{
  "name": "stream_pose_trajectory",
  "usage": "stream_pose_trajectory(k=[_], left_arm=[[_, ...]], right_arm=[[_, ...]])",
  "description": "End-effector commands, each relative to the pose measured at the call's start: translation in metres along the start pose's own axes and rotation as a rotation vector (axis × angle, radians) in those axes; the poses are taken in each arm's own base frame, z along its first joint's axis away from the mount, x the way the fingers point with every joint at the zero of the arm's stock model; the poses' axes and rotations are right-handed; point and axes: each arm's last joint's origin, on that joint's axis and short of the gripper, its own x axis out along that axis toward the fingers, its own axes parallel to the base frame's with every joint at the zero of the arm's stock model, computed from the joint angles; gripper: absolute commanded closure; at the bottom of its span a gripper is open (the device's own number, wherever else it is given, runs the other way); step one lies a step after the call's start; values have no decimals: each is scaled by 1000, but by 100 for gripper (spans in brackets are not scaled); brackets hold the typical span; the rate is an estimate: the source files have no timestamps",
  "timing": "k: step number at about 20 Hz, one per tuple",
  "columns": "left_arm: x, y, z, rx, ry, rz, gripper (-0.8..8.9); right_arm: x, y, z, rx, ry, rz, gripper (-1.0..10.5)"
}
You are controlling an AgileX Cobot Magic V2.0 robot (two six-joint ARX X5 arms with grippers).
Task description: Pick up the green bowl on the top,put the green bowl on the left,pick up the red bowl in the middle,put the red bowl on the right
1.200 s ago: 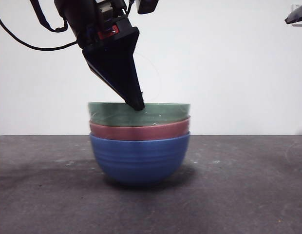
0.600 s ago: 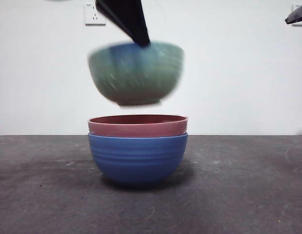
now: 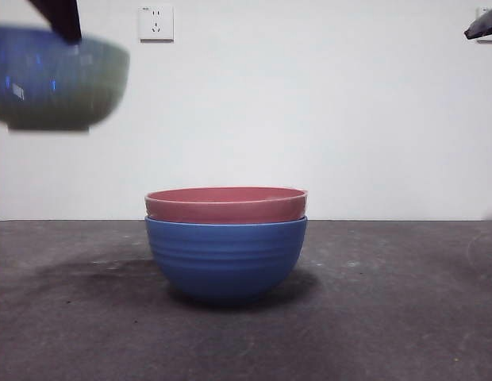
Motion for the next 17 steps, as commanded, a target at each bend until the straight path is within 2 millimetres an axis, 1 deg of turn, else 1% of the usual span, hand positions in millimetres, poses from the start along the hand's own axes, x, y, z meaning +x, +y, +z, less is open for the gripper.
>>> stream_pose_trajectory(k=[1,2,5,8,10,13,16,17], left_arm=[[28,-6,-10,-30,20,3,826],[43,-10,-14,-33,15,2,826],[78,-20,-26,-38,8,1,826],[102,-26,-31,-34,24,-15,826],[113,-28,-30,-32,40,-61,826],[128,-28,-32,-34,88,-83,826],[130,-29,-33,-31,106,-86,800],[129,-29,-33,-34,107,-86,720]], right_arm=[[0,0,1,-10,-5,2,635],[0,1,1,-9,-5,2,635],[0,0,0,-4,3,2,635],[0,0,0,-3,4,2,635],[0,0,0,-3,5,2,635],[0,0,0,-1,8,3,635],[0,0,0,0,9,4,635],[0,0,0,0,9,4,635]])
